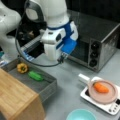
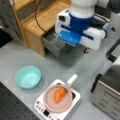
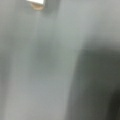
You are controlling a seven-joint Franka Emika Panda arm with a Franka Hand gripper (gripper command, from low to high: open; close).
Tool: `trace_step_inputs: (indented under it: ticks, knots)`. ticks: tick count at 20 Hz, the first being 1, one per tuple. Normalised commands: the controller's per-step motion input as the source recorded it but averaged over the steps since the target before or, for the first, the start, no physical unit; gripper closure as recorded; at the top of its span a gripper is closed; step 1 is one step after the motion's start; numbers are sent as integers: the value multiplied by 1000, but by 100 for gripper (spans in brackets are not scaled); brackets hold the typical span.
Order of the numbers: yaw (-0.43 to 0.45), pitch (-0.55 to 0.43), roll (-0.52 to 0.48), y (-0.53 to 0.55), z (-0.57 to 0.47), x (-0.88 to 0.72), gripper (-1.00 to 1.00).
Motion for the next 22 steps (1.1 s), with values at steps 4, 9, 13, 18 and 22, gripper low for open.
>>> trace_step_inputs:
  ticks: [4,9,13,18,22]
  knots:
    - [-68,160,107,69,104,140,-100]
    - [-68,159,107,69,105,140,-100]
    - [-60,162,110,77,105,163,-100]
    - [-52,166,115,95,107,219,-100]
    - [-55,163,116,87,118,227,-100]
